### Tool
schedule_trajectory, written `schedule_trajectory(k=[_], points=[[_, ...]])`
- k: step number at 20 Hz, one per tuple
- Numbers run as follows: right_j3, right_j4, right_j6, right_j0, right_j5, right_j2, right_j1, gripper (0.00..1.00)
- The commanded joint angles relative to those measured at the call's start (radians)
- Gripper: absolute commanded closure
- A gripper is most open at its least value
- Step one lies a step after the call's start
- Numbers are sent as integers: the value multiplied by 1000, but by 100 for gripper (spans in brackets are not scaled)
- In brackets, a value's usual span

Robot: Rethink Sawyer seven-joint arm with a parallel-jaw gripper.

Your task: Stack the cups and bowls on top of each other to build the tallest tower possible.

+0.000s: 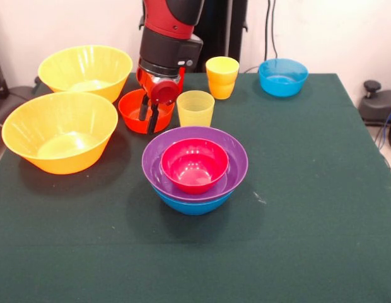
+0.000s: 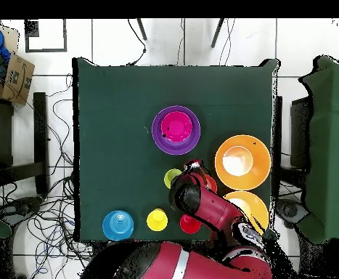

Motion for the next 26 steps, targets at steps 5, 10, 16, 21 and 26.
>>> schedule_trajectory(k=[5,10,16,21,26], points=[[97,29,192,-24,42,110,63,0],[138,41,191,-17,88,89,40,0],[160,43,194,-21,77,93,36,0],[161,53,197,-9,65,91,37,0],[153,64,184,13,72,68,32,0]])
